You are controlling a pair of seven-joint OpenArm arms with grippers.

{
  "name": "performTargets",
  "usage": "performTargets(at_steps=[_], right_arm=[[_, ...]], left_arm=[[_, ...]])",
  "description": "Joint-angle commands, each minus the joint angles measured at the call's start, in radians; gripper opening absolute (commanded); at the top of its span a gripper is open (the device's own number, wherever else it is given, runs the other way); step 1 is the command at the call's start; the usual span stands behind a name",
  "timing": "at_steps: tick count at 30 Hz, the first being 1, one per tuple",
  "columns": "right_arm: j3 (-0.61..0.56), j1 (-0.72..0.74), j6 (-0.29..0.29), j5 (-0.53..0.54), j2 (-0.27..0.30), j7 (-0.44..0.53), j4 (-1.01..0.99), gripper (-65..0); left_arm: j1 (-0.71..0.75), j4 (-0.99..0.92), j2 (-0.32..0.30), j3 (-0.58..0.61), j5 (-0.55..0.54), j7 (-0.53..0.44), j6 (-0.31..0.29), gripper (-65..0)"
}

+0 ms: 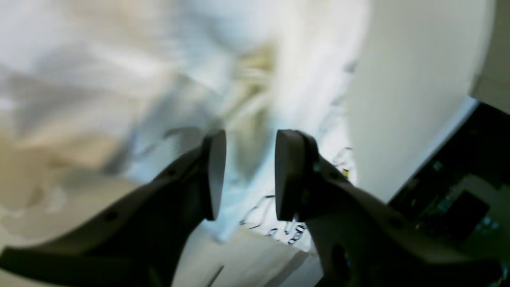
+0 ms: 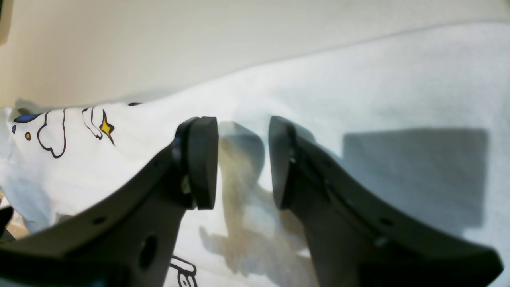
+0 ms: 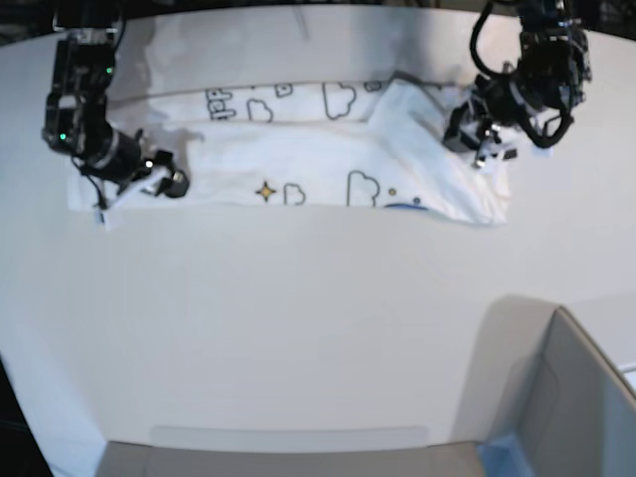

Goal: Layout the t-shirt on the table in an organized manner, then fold the t-shirt properly

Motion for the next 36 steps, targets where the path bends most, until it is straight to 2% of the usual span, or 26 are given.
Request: performTargets(at_steps=[1, 6, 13, 16, 20, 26, 29, 36], right_arm=[[-0.004, -0.016, -0.034, -0.096, 0.009, -0.051, -0.018, -41.9], [-0.004, -0.019, -0.034, -0.093, 0.012, -0.051, -0.018, -41.9], [-0.002, -0.027, -0.034, -0.093, 0.012, -0.051, -0.018, -41.9], [-0.002, -0.025, -0.034, -0.093, 0.012, -0.051, -0.018, -41.9], [-0.002, -0.024, -0.034, -0.095, 0.012, -0.051, -0.018, -41.9], [-0.002, -0.022, -0.034, -0.095, 0.012, -0.051, -0.018, -41.9], [-0.002, -0.022, -0.034, -0.093, 0.011, -0.051, -0.018, -41.9], [-0.001, -0.025, -0.034, -0.093, 0.011, -0.051, -0.018, -41.9]], left_arm=[[-0.021, 0.017, -0.008, 0.013, -0.024, 0.026, 0.006, -42.6], [-0.092, 0.014, -0.01, 0.042, -0.015, 0.027, 0.006, -42.6], [-0.089, 0.013, -0.016, -0.026, -0.013, 0.029, 0.006, -42.6], [-0.087, 0.005, -0.039, -0.024, -0.006, 0.029, 0.006, -42.6], [-0.087, -0.037, -0.04, -0.02, 0.066, 0.031, 0.006, -42.6], [-0.087, -0.079, -0.042, 0.095, 0.185, 0.026, 0.006, -42.6], [-0.092, -0.079, -0.036, 0.129, 0.217, 0.02, 0.006, -42.6], [-0.095, -0.079, -0.036, 0.125, 0.229, 0.02, 0.006, -42.6]])
